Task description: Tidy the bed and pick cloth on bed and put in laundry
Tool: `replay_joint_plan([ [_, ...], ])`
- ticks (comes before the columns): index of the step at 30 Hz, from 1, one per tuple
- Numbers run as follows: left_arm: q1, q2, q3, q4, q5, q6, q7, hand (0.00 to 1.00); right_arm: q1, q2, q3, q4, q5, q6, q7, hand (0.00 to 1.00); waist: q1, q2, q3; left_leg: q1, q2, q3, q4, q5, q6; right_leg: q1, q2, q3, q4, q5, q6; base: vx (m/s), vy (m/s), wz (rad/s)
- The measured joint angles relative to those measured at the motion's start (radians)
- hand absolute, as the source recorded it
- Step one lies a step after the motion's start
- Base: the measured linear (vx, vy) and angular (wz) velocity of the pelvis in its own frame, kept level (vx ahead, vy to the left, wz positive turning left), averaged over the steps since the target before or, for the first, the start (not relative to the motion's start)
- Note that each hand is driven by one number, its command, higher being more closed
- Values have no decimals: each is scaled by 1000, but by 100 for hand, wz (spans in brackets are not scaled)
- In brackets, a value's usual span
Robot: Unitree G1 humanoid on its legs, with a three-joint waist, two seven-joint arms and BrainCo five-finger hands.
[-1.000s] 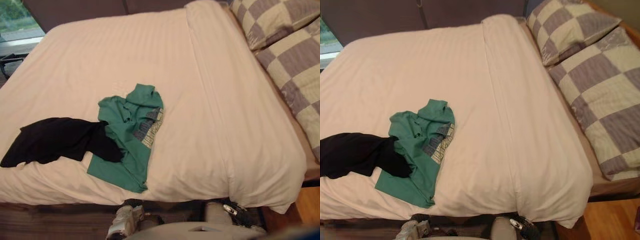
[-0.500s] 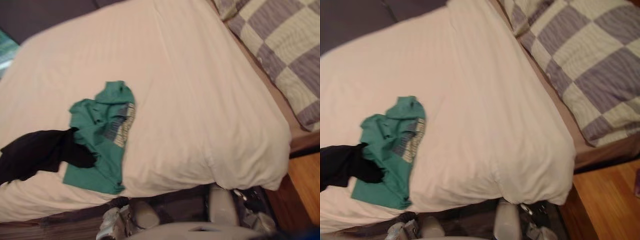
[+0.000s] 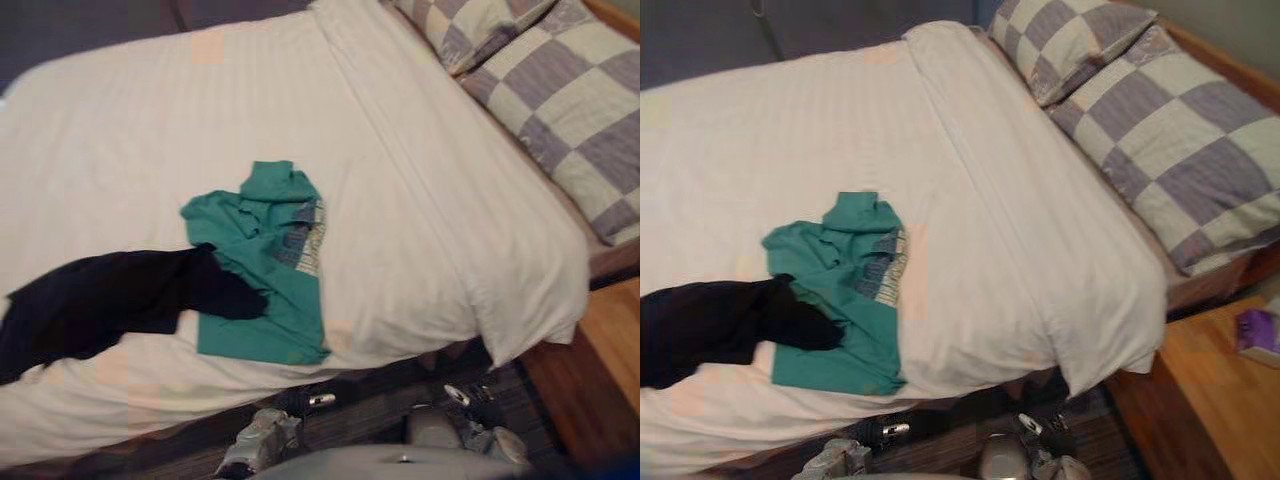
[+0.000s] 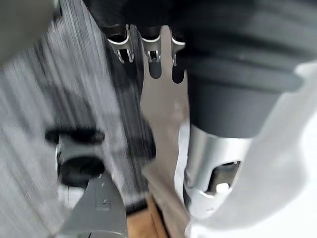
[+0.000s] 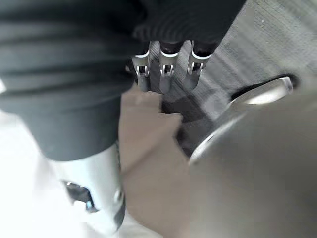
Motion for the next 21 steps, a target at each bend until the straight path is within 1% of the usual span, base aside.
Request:
replay_joint_plan([
  [1, 10, 7, 9, 0, 23, -5, 1, 0, 12, -2, 3, 12, -22, 1, 0, 0, 8, -6, -21, -1, -3, 0, -18, 17, 2, 5, -1, -4, -19, 1, 0, 42, 19, 45],
  [3, 24, 17, 40, 4, 55, -5, 4, 0, 7, 0, 17, 18, -32, -1, 10, 0, 5, -19, -38, 0, -6, 0, -68, 50, -6, 5, 1, -15, -42, 4, 5, 11, -24, 24],
  [5, 23, 21, 64, 11, 56, -4, 11, 0, 7, -1, 44, 18, -31, -6, 29, 0, 3, -29, -43, 8, -9, 0, -116, 95, -11, 2, 6, -21, -46, 18, -7, -13, -27, 21],
  [7, 24, 18, 113, 12, 56, -7, 16, 0, 6, -6, 77, 17, -31, -14, 39, 0, 6, -39, -45, 29, -6, 3, -162, 133, -11, 14, 20, -19, -67, 38, -18, -7, -9, 3],
  [10, 37, 15, 155, 12, 59, -26, 25, 0, -1, -13, 118, 16, -53, -24, 54, 0, 7, -49, -47, 61, -3, 18, -203, 155, -12, 34, 31, -18, -91, 53, -18, -8, 12, -5],
  [12, 41, 14, 167, 11, 60, -64, 54, 0, -14, -22, 136, 15, -93, -26, 97, 0, 13, -54, -44, 58, -6, 36, -189, 152, -16, 36, 28, -5, -107, 63, -5, -60, 53, -19],
  [13, 41, 15, 169, 10, 59, -70, 62, 0, -14, -22, 139, 15, -97, -25, 103, 0, 14, -58, -43, 39, -5, 36, -155, 145, -23, 35, 23, -6, -109, 66, -2, -120, 56, 7],
  [14, 41, 14, 181, 7, 59, -86, 74, 0, -14, -21, 143, 16, -102, -20, 109, 0, 13, -67, -36, -17, 2, 34, -50, 121, -26, 35, 7, -11, -108, 70, 4, -159, 48, 29],
  [15, 41, 9, 199, -3, 61, -100, 84, 0, -14, -21, 144, 15, -105, -14, 106, 0, 13, -68, -28, -73, 20, 34, 58, 101, -17, 37, -2, -22, -102, 73, 8, -172, 42, 33],
  [17, 40, -3, 231, -8, 79, -120, 86, 0, -12, -26, 158, 3, -102, -7, 91, 0, 21, -62, -18, -110, 49, 31, 163, 81, 7, 32, -9, -21, -73, 73, 9, -152, 31, 7],
  [18, 41, -2, 246, -8, 107, -129, 87, 0, -11, -27, 162, -5, -98, -2, 86, 0, 26, -61, -10, -107, 51, 23, 175, 78, 10, 28, -12, -14, -54, 72, 9, -196, 23, -25],
  [19, 48, 3, 251, -8, 115, -143, 87, 0, -12, -25, 161, -8, -95, 0, 85, 0, 30, -65, -8, -104, 43, 11, 181, 78, 10, 3, -19, 13, -32, 66, 12, -174, 12, -36],
  [20, 50, 6, 262, -8, 117, -153, 87, 0, -15, -22, 161, -12, -97, 0, 85, 0, 32, -85, -8, -105, 38, 6, 194, 69, 8, -14, -30, 36, -21, 59, 9, -195, -17, -56],
  [21, 52, 10, 289, -7, 116, -173, 90, 0, -20, -19, 155, -21, -104, -4, 86, 0, 33, -85, 0, -128, 47, -22, 262, 22, 19, -42, -36, 73, -1, 39, 15, -185, 10, -66],
])
